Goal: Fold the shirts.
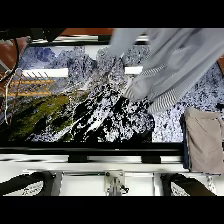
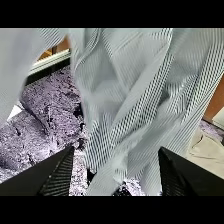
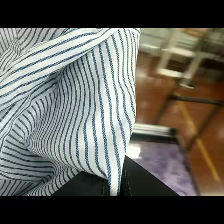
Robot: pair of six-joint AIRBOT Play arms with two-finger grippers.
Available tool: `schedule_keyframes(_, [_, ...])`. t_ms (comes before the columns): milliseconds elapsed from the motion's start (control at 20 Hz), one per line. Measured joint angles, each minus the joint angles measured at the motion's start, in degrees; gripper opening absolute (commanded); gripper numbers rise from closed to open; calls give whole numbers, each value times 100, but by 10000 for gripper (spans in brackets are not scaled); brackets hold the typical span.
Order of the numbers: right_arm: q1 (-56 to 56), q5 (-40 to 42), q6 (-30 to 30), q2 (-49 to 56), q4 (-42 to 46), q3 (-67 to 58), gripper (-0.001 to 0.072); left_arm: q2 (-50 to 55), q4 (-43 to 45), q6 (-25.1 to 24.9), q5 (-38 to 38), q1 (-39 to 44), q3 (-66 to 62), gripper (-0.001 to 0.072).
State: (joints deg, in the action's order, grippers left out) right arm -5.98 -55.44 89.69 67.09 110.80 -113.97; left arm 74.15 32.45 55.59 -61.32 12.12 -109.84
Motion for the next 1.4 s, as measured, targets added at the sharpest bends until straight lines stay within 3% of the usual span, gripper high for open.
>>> schedule_keyframes(200, [1150, -439, 420, -11, 439, -201, 73, 37, 7, 17, 20, -2, -7, 608])
schedule_keyframes(400, [2070, -807, 282, -24, 769, -256, 73, 101, 11, 59, 24, 0, -4, 608])
schedule_keyframes(1400, [4531, -101, 968, -92, 1088, -282, 73, 227, 9, 170, -177, 0, 4, 608])
